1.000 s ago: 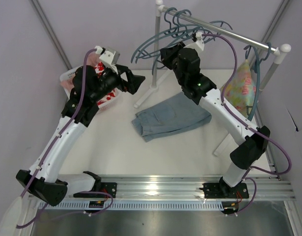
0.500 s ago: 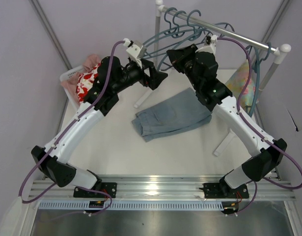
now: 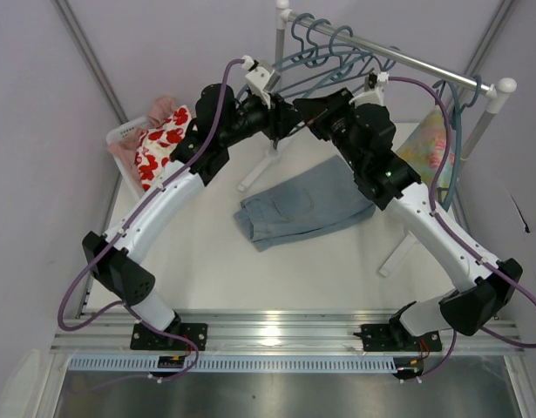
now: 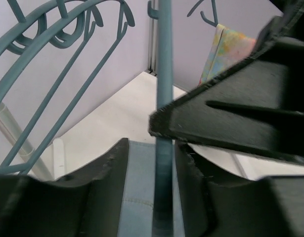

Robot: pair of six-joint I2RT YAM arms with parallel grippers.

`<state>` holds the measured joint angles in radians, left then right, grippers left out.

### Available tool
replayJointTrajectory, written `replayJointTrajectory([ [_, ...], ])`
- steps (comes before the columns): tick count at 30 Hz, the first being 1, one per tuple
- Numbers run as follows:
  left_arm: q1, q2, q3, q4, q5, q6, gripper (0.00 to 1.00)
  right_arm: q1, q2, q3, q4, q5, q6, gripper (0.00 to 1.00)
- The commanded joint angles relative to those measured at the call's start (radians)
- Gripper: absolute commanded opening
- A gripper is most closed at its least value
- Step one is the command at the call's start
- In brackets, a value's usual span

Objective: Place the skirt on the hanger

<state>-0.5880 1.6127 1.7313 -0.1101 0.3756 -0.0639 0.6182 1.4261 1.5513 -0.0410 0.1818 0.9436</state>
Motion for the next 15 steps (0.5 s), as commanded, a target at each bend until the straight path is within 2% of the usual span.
replayJointTrajectory([
  [1, -0.003, 0.024, 0.079, 0.036, 0.039, 0.029, 0.42, 0.023, -0.058, -0.005, 0.049, -0.022, -0.011, 0.03],
  [5, -0.004, 0.039, 0.094, 0.013, 0.081, 0.026, 0.24, 0.035, -0.082, -0.042, 0.049, -0.013, -0.012, 0.04],
  [6, -0.006, 0.036, 0.077, 0.015, 0.083, 0.029, 0.15, 0.038, -0.085, -0.042, 0.049, -0.013, -0.012, 0.04],
  [9, -0.007, 0.001, 0.034, 0.026, 0.083, 0.033, 0.05, 0.04, -0.087, -0.039, 0.046, -0.013, -0.023, 0.09],
  [10, -0.007, -0.014, -0.019, 0.047, 0.079, 0.033, 0.03, 0.04, -0.088, -0.039, 0.012, -0.012, -0.026, 0.19],
  [12, -0.007, -0.074, -0.062, 0.065, 0.065, 0.036, 0.0, 0.041, -0.092, -0.036, 0.006, -0.01, -0.043, 0.3],
  [13, -0.007, -0.095, -0.137, 0.09, 0.054, 0.036, 0.0, 0.041, -0.096, -0.034, -0.003, 0.001, -0.049, 0.39],
  [15, -0.007, -0.167, -0.191, 0.104, 0.039, 0.041, 0.0, 0.041, -0.104, -0.034, -0.01, 0.018, -0.063, 0.48],
])
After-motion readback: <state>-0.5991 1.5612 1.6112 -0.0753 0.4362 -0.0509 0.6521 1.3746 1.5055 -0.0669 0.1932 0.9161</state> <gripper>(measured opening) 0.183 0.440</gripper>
